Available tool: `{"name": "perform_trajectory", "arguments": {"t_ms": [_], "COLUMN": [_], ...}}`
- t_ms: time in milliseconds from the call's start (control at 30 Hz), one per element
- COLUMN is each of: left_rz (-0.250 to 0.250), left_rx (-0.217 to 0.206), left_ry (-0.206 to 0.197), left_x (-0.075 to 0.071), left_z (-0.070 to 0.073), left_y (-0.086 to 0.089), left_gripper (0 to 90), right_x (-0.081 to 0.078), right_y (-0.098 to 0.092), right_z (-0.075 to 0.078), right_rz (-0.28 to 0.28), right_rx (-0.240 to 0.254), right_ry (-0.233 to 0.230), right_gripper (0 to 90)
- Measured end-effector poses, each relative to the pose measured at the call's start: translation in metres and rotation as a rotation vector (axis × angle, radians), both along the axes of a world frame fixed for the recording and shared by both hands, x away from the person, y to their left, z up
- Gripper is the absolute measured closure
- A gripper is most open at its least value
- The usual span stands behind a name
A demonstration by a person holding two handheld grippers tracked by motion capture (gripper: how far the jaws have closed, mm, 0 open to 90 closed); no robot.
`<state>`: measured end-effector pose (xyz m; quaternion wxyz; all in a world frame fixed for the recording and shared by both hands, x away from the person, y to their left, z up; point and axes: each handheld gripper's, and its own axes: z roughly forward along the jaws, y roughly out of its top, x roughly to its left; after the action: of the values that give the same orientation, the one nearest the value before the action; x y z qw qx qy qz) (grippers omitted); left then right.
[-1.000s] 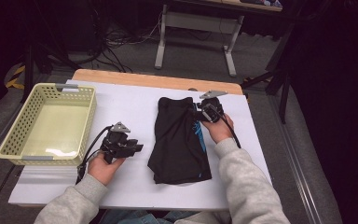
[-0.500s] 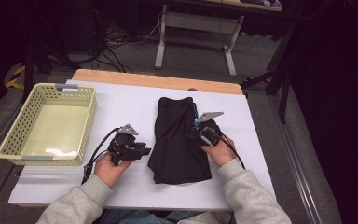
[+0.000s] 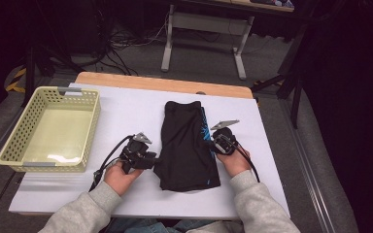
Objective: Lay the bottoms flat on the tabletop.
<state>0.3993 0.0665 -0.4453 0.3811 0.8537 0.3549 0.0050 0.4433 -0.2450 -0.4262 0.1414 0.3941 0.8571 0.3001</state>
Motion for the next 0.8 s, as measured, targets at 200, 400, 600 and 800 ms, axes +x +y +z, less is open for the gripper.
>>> {"name": "perform_trajectory", "arguments": {"t_ms": [200,400,600,800], "left_rz": [-0.012,-0.010,-0.011,-0.011], "left_rx": [0.012,0.029,0.033,0.036], "left_ry": [0.023,0.031,0.037,0.033], "left_x": [0.002,0.002,0.003,0.003], "left_z": [-0.003,-0.005,-0.004,-0.004], "left_y": [-0.003,-0.004,-0.004,-0.005], "left_gripper": [70.0,80.0,81.2,81.2], "right_x": [-0.009,-0.006,-0.012,-0.017], "right_y": [0.015,0.013,-0.006,-0.024], "right_z": [-0.002,-0.008,-0.002,-0.008], "right_rz": [0.081,0.025,-0.035,-0.096], "right_rx": [0.034,-0.034,0.020,0.087], "right_ry": [0.006,0.016,0.032,0.053], "right_gripper": [59.8,88.4,89.0,78.3]}}
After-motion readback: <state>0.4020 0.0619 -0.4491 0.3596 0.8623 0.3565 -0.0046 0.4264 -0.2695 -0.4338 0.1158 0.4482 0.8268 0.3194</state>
